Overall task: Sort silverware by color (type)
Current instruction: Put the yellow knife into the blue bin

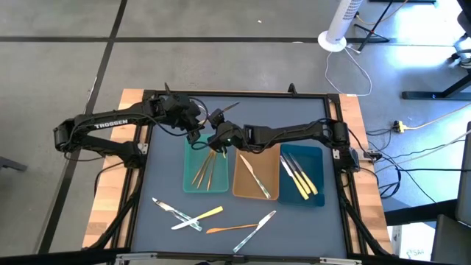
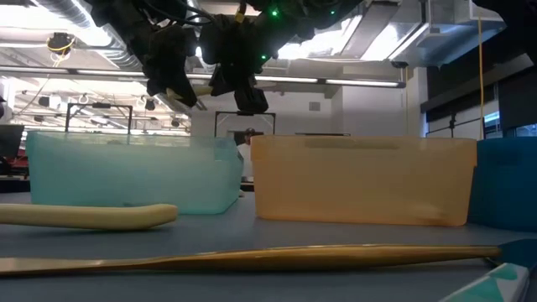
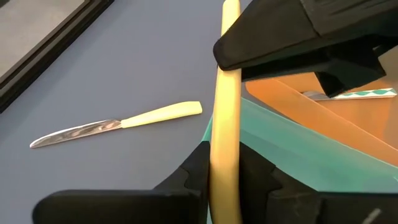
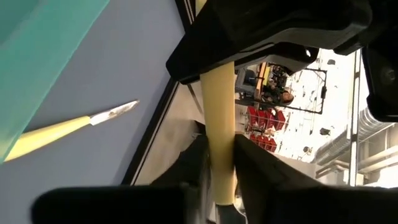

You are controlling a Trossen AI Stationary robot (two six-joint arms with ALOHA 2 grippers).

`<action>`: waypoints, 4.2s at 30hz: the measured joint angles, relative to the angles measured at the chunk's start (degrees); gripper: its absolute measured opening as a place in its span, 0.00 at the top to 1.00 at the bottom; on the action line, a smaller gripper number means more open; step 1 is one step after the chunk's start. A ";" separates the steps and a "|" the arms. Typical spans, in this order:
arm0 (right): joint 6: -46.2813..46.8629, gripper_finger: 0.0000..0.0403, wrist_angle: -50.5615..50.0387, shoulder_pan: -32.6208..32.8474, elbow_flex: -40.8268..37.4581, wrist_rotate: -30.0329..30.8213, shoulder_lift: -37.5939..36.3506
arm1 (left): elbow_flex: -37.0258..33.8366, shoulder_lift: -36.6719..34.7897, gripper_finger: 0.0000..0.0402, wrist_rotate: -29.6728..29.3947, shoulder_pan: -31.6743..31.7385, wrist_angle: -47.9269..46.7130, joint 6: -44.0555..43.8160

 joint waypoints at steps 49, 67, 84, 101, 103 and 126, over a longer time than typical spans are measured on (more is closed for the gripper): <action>67.79 0.56 -51.78 -0.43 0.00 -0.84 -23.58 | 0.00 -0.02 0.88 -14.38 0.04 20.84 -0.50; 88.54 0.56 -6.92 -5.08 -20.84 -6.25 -28.94 | 0.00 -0.02 0.88 -15.98 0.02 30.71 2.93; 97.93 0.56 17.22 -9.43 -23.74 -15.48 -28.00 | 0.00 0.00 0.88 -15.02 -0.05 34.50 2.93; 97.01 0.56 31.57 -9.38 -23.65 -19.78 -24.83 | 0.00 0.00 0.88 -14.86 -5.13 40.17 2.91; 96.96 0.56 32.53 -9.38 -23.65 -21.36 -24.43 | 0.00 0.00 0.88 -14.85 -5.50 40.09 2.87; 90.79 0.56 40.76 -9.36 -23.65 -28.07 -22.71 | 0.00 0.00 0.88 -13.35 -8.50 40.89 2.93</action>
